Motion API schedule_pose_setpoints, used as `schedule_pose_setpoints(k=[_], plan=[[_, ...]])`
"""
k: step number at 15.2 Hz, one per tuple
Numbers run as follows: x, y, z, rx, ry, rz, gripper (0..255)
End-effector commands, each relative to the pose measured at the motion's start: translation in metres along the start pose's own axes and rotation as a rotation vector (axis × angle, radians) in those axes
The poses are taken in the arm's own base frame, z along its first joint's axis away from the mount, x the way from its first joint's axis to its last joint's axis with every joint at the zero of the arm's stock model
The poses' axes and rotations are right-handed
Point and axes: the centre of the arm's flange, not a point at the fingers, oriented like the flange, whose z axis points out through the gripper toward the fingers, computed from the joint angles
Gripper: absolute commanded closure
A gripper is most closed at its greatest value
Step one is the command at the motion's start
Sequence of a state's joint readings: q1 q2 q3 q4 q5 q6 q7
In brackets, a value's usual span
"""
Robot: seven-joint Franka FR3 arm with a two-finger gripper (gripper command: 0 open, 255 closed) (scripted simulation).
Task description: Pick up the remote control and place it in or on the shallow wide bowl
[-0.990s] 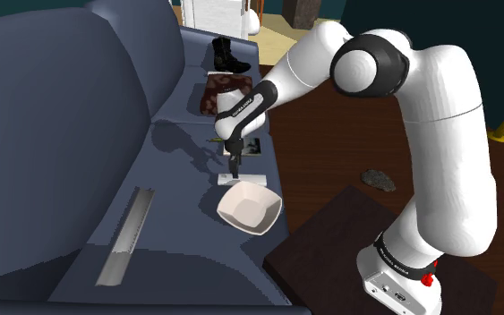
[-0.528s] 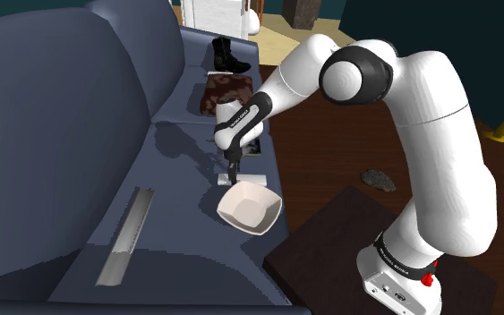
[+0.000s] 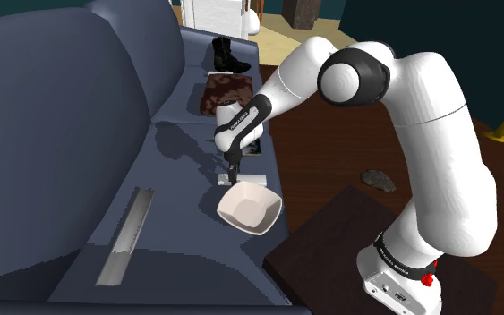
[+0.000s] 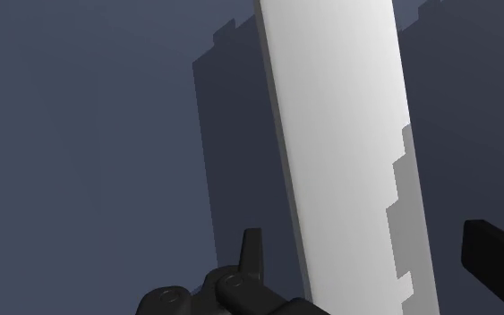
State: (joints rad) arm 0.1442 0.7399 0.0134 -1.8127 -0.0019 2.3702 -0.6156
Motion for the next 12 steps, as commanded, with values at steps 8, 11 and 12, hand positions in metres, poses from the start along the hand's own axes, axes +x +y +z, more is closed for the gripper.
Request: schedule_pose_setpoints(k=[8,11,12], plan=[[0.0,-0.001,0.001,0.002,-0.003,0.0,255],[-0.002,-0.001,-0.004,0.002,-0.003,0.0,255],[-0.002,-0.002,-0.009,0.002,-0.003,0.0,255]])
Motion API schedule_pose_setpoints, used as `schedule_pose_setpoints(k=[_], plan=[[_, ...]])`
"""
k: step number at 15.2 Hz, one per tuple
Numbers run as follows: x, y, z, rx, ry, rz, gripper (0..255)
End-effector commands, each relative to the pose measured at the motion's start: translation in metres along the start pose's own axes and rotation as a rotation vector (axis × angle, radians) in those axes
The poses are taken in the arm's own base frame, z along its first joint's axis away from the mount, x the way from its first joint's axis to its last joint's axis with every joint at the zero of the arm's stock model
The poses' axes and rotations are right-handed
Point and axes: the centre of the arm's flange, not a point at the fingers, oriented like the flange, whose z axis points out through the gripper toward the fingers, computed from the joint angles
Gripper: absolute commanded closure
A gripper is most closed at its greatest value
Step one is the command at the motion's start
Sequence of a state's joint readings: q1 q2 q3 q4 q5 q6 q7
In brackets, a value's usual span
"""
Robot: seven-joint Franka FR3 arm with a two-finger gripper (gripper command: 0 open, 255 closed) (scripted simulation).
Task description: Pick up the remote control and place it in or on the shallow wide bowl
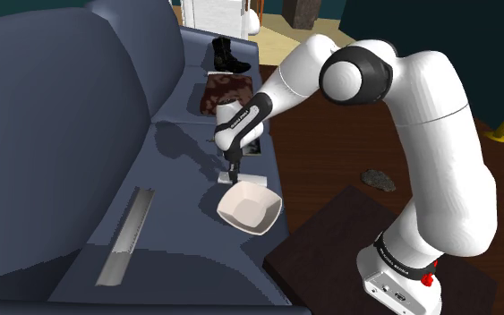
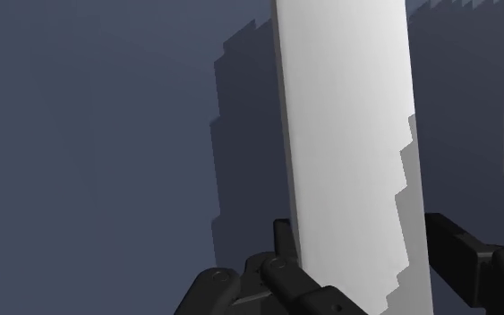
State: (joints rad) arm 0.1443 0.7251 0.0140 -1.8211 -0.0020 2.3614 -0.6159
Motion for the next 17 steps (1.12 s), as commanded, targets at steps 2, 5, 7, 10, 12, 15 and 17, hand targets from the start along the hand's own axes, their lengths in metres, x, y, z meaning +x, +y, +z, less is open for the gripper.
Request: schedule_pose_setpoints(k=[2,5,7,10,12,15,17], plan=[[-0.002,-0.001,-0.014,0.0,-0.001,0.001,255],[-0.005,-0.003,-0.03,0.0,-0.001,0.001,255],[-0.006,-0.004,-0.04,0.0,-0.001,0.001,255],[-0.008,-0.006,-0.056,0.0,-0.001,0.001,255],[-0.01,-0.007,-0.066,0.0,-0.001,0.001,255],[-0.012,-0.009,-0.081,0.0,-0.001,0.001,255],[-0.014,-0.01,-0.092,0.0,-0.001,0.001,255]])
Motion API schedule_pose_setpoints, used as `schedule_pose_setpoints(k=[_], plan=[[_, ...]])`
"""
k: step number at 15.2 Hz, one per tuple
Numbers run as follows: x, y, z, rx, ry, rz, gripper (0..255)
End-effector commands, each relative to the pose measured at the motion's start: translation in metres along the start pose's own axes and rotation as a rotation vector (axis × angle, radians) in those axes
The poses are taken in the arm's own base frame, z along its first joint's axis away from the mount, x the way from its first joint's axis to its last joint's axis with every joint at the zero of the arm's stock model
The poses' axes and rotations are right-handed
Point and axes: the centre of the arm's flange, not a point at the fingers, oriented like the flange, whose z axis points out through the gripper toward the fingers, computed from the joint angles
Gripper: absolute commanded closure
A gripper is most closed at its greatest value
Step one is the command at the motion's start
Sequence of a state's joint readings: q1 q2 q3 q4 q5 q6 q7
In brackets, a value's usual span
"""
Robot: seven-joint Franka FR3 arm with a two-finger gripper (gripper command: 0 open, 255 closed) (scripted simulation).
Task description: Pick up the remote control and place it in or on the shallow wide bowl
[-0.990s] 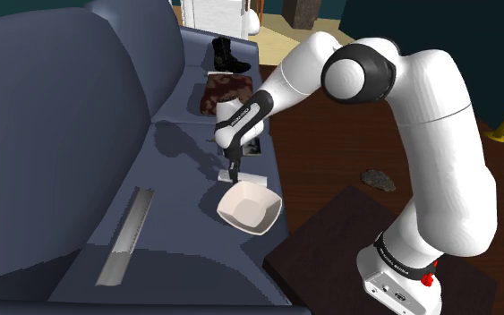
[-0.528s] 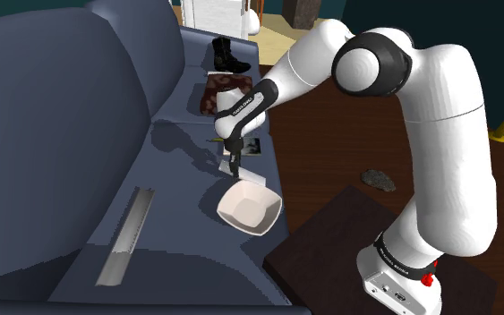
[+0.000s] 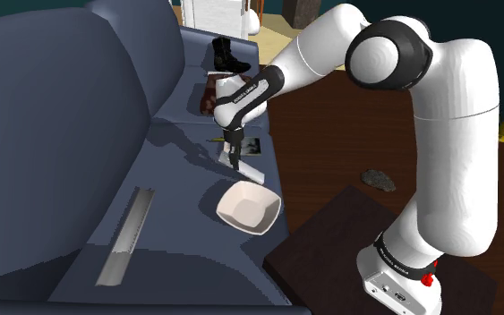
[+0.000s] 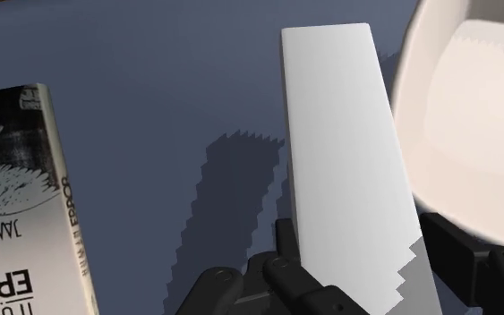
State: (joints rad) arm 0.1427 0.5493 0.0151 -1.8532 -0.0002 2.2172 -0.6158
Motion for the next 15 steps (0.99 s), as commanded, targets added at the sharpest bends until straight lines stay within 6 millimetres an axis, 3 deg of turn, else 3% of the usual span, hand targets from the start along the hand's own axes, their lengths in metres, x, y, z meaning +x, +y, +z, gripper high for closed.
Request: schedule_pose_setpoints(k=[1,6,15], plan=[[-0.001,-0.001,-0.01,0.0,0.0,0.0,255],[-0.005,-0.004,-0.033,0.0,0.0,0.0,255],[-0.038,-0.117,-0.019,0.0,0.0,0.0,255]])
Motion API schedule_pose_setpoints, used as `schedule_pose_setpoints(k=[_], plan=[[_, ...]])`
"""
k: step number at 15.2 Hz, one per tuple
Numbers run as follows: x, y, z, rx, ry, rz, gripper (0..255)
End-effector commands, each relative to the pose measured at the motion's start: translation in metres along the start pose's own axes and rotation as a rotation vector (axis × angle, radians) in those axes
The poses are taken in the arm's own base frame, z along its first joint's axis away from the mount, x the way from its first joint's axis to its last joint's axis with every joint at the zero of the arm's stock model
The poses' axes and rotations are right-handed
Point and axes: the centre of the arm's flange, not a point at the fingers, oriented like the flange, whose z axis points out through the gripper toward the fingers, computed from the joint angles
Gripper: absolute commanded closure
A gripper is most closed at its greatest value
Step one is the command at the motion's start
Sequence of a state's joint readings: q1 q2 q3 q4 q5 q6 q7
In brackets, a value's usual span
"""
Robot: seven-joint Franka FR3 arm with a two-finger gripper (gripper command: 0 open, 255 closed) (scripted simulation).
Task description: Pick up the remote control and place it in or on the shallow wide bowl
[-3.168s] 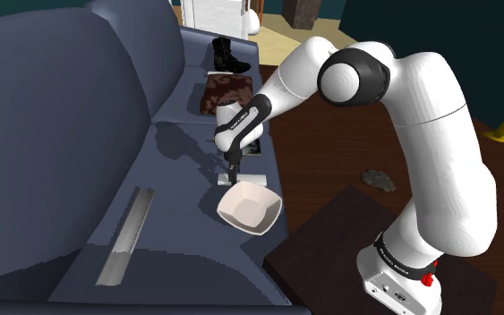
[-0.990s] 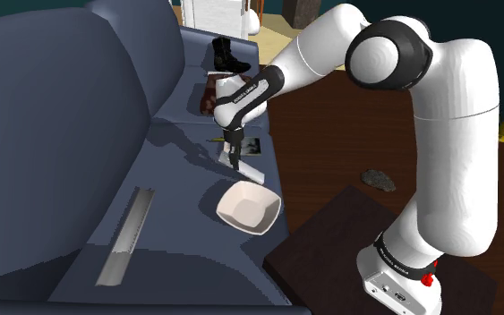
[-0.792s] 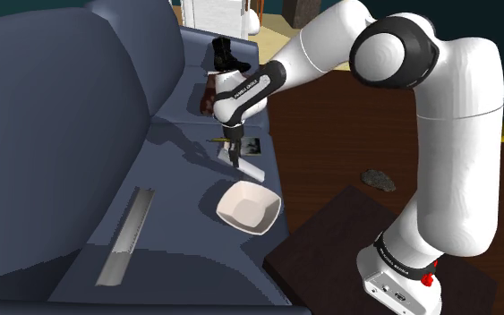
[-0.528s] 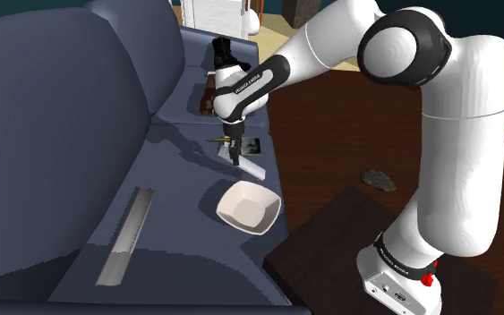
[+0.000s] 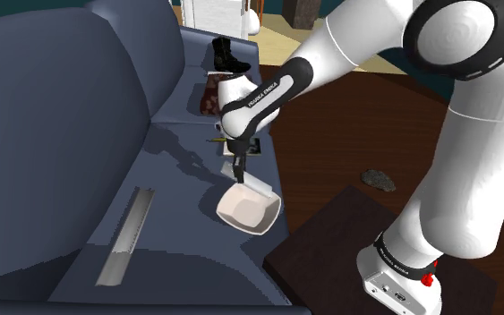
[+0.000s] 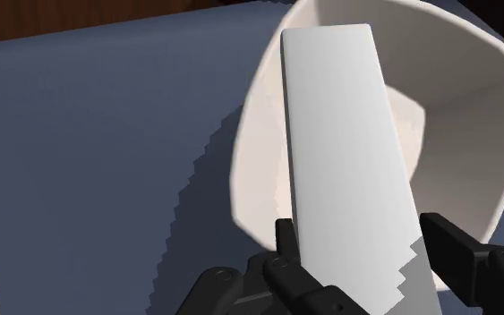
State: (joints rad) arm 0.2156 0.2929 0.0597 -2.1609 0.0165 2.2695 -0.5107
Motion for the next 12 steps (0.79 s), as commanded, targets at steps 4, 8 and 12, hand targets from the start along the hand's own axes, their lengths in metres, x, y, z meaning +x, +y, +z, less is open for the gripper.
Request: schedule_pose_setpoints(k=[4,8,12], plan=[[-0.018,-0.059,0.007,-0.001,0.0,0.001,255],[-0.015,-0.057,0.028,-0.001,0.0,0.001,255],[-0.012,-0.055,0.049,-0.001,0.0,0.001,255]])
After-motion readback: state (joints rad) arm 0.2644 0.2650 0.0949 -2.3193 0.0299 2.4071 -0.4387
